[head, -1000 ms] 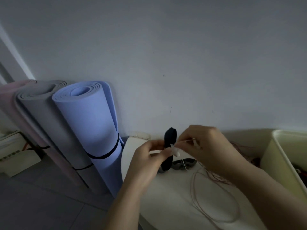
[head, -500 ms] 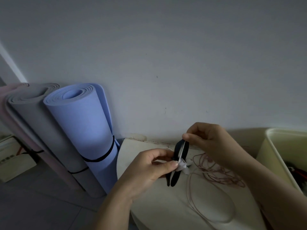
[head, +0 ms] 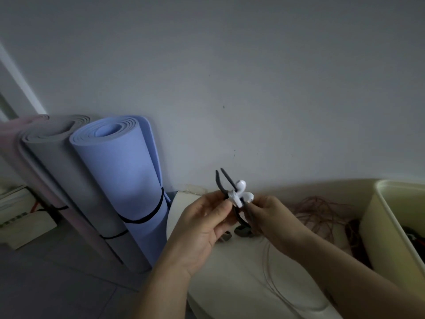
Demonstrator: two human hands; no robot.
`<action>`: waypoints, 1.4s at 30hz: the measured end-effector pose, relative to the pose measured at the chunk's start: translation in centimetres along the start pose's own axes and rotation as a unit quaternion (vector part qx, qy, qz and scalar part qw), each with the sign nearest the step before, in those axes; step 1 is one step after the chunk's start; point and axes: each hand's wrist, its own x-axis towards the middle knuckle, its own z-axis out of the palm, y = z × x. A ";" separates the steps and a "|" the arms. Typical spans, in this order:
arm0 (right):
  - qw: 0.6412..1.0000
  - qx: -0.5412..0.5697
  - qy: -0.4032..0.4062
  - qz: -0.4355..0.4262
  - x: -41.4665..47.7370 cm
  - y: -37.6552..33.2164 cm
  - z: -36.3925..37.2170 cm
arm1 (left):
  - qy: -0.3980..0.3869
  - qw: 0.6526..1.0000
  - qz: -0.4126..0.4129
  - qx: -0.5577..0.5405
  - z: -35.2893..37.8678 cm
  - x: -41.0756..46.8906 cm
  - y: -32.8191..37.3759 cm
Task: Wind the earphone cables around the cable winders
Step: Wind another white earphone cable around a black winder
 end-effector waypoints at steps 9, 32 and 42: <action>0.975 -0.207 -0.080 -0.025 -0.7 -0.1 -0.1 | 0.116 0.992 -0.035 -0.015 -1.4 0.6 -0.2; 0.920 -0.302 0.102 -0.230 -2.6 -4.8 -3.7 | 0.024 0.934 0.007 0.358 -0.4 0.0 -0.9; 0.994 -0.065 -0.015 -0.088 -1.3 -3.3 -4.7 | -0.096 0.967 -0.021 0.236 -0.1 -0.2 -0.4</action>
